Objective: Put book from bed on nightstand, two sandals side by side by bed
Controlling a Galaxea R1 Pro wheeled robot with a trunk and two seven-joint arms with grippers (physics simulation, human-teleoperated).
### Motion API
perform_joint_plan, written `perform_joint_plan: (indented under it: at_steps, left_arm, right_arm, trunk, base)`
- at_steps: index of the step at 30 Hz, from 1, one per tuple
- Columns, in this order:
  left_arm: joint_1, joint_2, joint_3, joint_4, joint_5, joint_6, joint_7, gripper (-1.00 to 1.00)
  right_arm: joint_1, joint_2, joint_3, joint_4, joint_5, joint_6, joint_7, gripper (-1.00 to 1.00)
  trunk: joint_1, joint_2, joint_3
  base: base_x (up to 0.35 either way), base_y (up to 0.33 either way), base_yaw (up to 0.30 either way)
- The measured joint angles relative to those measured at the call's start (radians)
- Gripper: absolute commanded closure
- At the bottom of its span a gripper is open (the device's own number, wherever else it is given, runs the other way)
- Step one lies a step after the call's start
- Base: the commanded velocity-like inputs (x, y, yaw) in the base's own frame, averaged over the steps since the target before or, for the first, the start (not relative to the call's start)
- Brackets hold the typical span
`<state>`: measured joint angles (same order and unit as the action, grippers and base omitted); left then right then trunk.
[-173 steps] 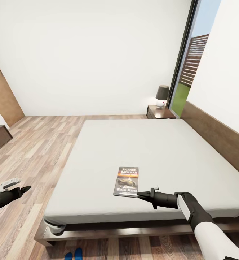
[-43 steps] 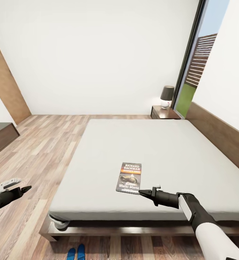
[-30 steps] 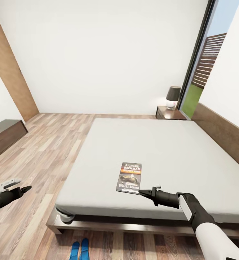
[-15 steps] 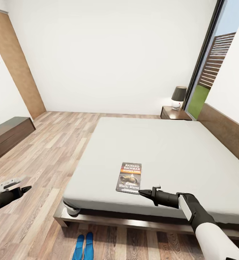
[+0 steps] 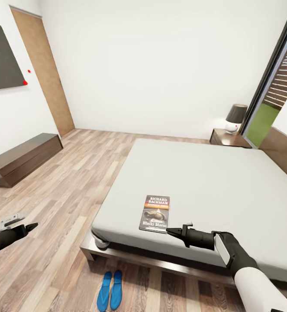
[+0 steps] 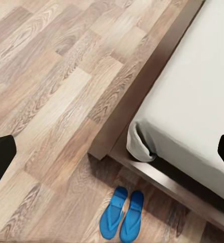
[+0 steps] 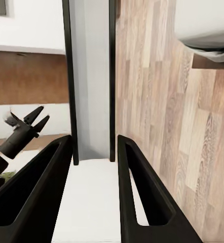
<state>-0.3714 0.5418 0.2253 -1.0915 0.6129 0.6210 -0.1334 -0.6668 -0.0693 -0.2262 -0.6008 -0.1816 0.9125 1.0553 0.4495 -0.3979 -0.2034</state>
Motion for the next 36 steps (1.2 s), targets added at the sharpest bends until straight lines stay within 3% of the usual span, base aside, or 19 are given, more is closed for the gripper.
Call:
perform_joint_plan:
  at_steps: [36]
  left_arm:
    - [0.0,0.0,-0.001,-0.003,0.0,0.0,-0.001,-1.0]
  right_arm:
    - [0.0,0.004,0.001,0.0,0.001,-0.001,0.0,1.0]
  trunk:
    - [0.0,0.0,-0.032]
  base:
    - [-0.002,0.001,0.254]
